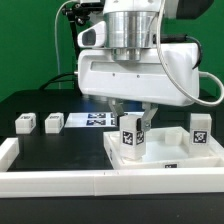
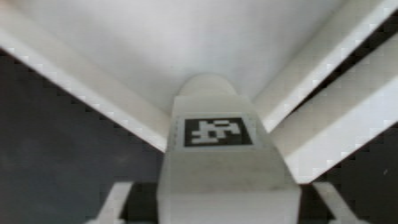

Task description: Assemble square table

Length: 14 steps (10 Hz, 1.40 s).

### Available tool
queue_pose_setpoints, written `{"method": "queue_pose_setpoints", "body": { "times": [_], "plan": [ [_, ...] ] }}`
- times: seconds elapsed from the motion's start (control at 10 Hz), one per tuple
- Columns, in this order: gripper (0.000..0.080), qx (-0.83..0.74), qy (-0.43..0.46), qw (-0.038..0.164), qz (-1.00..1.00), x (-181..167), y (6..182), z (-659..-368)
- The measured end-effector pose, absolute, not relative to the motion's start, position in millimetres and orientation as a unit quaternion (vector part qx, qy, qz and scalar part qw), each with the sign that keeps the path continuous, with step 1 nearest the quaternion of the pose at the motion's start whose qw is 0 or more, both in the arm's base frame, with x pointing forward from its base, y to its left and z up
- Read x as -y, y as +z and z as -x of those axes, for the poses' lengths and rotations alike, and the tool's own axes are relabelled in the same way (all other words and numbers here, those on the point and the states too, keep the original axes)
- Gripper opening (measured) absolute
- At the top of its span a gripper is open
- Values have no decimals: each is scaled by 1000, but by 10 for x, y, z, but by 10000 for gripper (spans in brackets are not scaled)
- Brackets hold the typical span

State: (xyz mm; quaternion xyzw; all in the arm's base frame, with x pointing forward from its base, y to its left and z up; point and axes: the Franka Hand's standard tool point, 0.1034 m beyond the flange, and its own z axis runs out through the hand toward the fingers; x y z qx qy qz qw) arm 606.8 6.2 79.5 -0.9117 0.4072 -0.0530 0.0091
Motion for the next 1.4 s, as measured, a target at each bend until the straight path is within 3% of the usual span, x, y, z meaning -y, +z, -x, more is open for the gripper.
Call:
{"method": "queue_pose_setpoints", "body": {
  "times": [0.4, 0.7, 0.8, 0.9, 1.0, 1.4],
  "plan": [
    [292, -562, -47, 23, 826, -93, 795, -6063],
    [302, -558, -47, 24, 828, -91, 794, -6064],
    [533, -543, -47, 23, 838, -79, 794, -6063],
    [533, -508, -48, 21, 860, -81, 793, -6063],
    [626, -466, -49, 19, 883, -94, 793, -6064],
    [648, -337, -55, 13, 940, -93, 797, -6075]
  ]
}}
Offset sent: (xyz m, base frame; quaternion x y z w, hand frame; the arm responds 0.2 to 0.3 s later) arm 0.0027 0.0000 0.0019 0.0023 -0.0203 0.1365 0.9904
